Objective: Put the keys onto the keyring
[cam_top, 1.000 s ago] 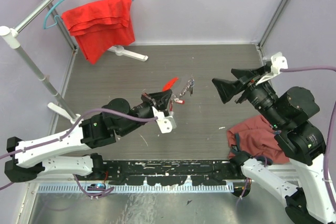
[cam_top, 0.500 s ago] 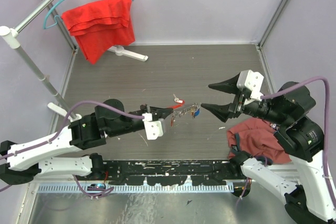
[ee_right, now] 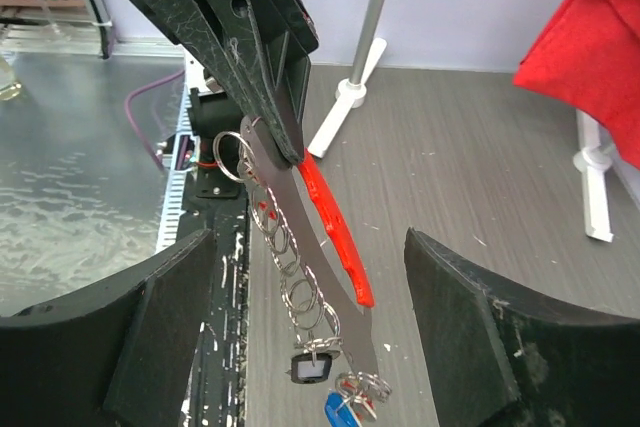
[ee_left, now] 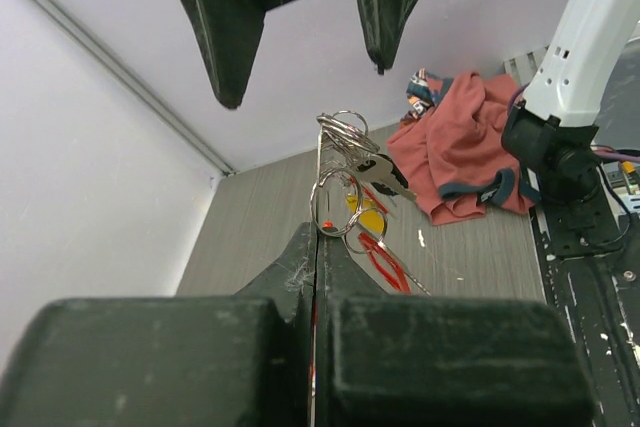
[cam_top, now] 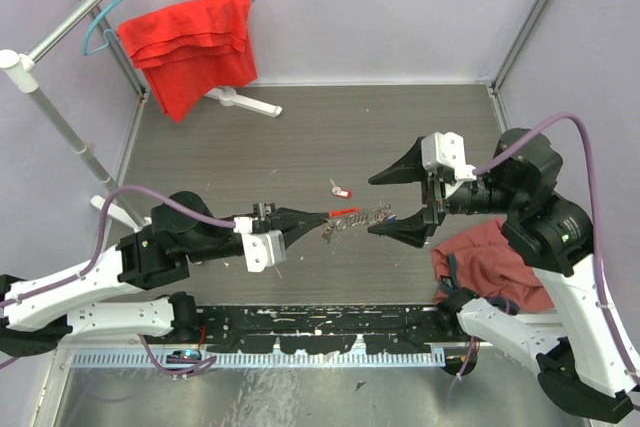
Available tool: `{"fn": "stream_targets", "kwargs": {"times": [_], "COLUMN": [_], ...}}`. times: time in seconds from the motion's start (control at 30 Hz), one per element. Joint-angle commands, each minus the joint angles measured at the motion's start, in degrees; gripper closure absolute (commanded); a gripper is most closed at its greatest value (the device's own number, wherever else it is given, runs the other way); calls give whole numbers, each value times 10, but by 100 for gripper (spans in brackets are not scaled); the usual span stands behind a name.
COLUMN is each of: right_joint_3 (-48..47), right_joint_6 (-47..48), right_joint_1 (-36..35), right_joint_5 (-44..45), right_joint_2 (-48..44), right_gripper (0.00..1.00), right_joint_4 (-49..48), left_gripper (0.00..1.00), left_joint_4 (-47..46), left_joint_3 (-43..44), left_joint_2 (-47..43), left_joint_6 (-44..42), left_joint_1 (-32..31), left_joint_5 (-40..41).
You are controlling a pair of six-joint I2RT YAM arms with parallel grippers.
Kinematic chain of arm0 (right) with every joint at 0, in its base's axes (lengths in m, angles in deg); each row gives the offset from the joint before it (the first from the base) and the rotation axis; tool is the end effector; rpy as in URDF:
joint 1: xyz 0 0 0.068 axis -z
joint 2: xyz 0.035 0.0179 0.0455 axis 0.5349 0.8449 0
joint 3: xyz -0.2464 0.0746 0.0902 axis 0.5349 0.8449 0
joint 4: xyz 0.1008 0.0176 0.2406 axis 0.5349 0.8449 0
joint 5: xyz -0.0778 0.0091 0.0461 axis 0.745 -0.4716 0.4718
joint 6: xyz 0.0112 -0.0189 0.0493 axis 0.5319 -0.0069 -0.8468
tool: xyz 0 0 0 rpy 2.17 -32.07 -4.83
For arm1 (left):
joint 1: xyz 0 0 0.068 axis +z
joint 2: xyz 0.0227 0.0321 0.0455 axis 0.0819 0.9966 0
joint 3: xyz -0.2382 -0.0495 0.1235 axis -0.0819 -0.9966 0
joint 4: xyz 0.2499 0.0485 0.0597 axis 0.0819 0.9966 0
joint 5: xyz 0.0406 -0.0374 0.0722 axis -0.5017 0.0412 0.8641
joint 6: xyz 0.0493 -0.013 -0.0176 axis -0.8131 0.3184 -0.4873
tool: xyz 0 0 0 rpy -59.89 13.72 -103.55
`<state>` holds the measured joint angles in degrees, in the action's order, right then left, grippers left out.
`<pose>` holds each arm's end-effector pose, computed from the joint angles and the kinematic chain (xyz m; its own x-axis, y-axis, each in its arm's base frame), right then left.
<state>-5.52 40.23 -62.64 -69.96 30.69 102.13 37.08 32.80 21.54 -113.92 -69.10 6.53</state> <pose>0.0869 0.0840 0.4881 0.1429 -0.1072 -0.9839 -0.9850 0.0816 -0.1519 0.0470 -0.1800 0.4288 0.5335 0.0115 -0.8457 0.8338 0.1606 0.5282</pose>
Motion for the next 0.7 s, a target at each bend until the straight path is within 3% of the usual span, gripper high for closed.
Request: {"fn": "stream_targets", "kwargs": {"times": [0.0, 0.4, 0.67], "right_joint_3": [3, 21, 22], "right_joint_6": [-4, 12, 18], "right_joint_1": [-1, -2, -2], "right_joint_5": [-39, -70, -75], "right_joint_2": [17, 40, 45], "right_gripper": [19, 24, 49], "right_joint_4": [-13, 1, 6], "left_gripper": [100, 100, 100], "left_joint_4": [-56, -77, -87], "left_joint_3": [0, 2, 3], "left_joint_2": [-5, -3, 1], "left_joint_6": [15, 34, 45], "left_joint_1": [1, 1, 1], "left_joint_5": [-21, -17, -7]}}
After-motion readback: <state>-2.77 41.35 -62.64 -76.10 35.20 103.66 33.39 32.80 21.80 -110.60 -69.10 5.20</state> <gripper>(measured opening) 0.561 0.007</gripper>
